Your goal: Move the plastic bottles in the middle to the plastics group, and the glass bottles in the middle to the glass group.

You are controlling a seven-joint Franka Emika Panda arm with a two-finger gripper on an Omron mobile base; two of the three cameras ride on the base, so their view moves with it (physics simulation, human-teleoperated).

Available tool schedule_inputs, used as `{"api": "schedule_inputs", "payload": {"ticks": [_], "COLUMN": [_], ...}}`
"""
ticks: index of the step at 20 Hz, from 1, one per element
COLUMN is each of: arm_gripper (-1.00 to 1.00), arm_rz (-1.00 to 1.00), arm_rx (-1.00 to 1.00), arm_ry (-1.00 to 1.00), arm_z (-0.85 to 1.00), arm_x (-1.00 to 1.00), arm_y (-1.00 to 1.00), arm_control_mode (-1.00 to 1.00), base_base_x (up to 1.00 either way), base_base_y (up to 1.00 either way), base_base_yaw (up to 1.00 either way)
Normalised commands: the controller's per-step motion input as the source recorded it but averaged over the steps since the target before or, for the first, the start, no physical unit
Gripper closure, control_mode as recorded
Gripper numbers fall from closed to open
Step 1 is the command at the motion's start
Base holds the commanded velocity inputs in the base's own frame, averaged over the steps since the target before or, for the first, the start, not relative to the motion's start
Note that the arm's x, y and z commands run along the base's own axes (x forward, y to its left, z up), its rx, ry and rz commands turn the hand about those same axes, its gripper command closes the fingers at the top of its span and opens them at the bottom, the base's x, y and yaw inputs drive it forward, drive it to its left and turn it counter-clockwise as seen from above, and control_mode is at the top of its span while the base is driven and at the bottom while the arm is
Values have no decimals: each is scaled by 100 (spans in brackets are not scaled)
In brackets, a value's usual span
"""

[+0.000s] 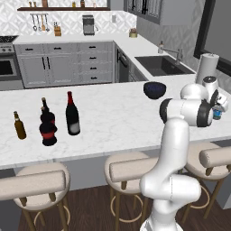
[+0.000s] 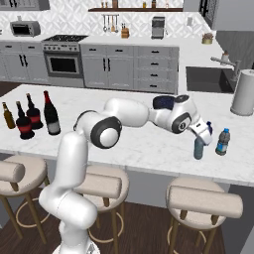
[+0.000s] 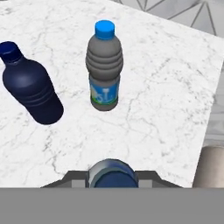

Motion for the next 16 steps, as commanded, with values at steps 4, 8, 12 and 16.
{"api": "schedule_inputs", "payload": {"ticks": [4, 8, 12, 16], "arm_gripper": [100, 100, 100, 100], "arm_rz": [0, 0, 0, 0], "arm_rx": [0, 1, 1, 3], "arm_ry": [-5, -1, 0, 0], "arm_z": [-19, 0, 0, 0], "arm_x": [6, 20, 36, 17], "arm_y": [0, -8, -26, -33], "arm_control_mode": [-100, -100, -100, -100], "base_base_x": [0, 0, 0, 0], "base_base_y": [0, 0, 0, 0], "base_base_yaw": [0, 0, 0, 0]}}
